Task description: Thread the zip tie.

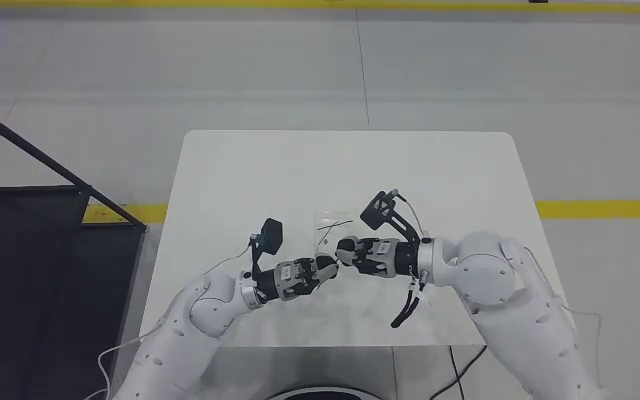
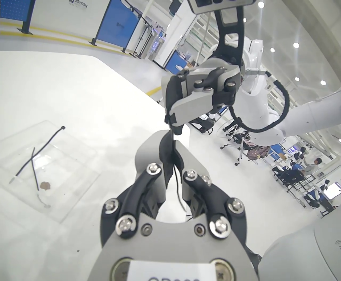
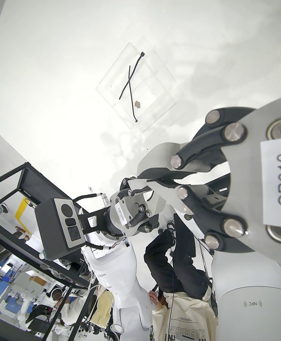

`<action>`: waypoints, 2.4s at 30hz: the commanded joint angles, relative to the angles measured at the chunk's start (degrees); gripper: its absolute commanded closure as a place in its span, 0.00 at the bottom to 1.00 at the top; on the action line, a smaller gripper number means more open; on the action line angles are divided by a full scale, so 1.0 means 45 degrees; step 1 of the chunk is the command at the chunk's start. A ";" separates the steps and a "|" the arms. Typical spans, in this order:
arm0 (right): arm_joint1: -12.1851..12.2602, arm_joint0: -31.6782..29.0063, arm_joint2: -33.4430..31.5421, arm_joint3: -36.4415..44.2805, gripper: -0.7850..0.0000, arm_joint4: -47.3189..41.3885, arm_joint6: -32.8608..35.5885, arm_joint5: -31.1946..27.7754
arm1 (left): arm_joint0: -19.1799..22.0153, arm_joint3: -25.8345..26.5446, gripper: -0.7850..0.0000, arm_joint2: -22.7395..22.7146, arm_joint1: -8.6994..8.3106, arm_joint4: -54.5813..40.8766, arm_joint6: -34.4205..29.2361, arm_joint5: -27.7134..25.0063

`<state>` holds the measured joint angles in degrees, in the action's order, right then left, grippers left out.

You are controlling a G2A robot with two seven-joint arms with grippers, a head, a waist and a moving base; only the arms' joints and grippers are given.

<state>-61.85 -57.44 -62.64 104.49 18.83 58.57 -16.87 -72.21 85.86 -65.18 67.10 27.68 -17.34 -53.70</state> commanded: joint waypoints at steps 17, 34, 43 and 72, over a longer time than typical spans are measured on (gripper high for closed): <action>0.0247 -0.1184 -0.1064 0.0129 0.00 -0.0948 -0.0923 -0.0497 | -0.0177 0.0013 1.00 -0.0253 0.0055 0.0449 0.2080 0.0213; 0.0376 -0.2352 -0.1403 0.0439 0.17 -0.1109 -0.1543 -0.1130 | -0.0338 0.0204 1.00 -0.0217 0.0234 0.0961 0.3879 0.0622; 0.0145 -0.1844 -0.0022 -0.0353 0.69 -0.2000 -0.1680 -0.0919 | -0.0250 0.0089 1.00 0.0083 0.0504 0.2155 0.5948 0.0931; -0.0235 -0.0601 0.1130 -0.1845 0.73 -0.3392 -0.2079 -0.0457 | 0.0025 -0.0616 1.00 0.0508 0.0868 0.3010 0.7232 0.0302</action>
<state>-62.88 -60.25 -57.61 96.33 3.70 49.26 -19.02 -72.11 83.14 -62.87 70.98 41.19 15.19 -52.28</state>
